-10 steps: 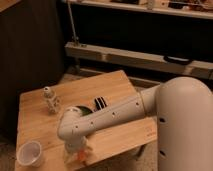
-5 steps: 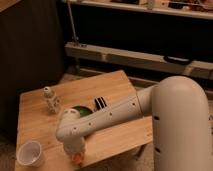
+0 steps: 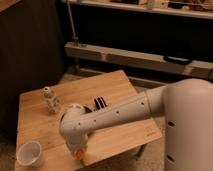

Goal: Place the pepper in the ceramic bowl

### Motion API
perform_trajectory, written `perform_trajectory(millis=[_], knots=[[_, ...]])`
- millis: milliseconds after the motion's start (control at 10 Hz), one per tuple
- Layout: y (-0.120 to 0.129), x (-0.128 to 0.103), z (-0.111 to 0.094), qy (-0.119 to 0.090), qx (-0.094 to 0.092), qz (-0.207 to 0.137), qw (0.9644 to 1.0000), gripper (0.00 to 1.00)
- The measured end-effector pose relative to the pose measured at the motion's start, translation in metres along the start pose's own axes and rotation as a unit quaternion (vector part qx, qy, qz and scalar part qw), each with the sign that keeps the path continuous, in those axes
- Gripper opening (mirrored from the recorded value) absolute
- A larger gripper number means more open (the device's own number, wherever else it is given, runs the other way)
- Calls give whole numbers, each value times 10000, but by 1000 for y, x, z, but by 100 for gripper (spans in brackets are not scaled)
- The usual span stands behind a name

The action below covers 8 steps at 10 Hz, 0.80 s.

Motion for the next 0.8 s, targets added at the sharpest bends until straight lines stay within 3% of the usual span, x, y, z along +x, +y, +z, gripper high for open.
perform_trajectory(millis=[200,400,600,800], knots=[[12,14,-49,78,226,33,9997,11],[16,27,-76,23,349,66,9994,11],[29,46,-84,-169,578,241,9979,11],[42,63,-74,-363,719,443,9958,11]])
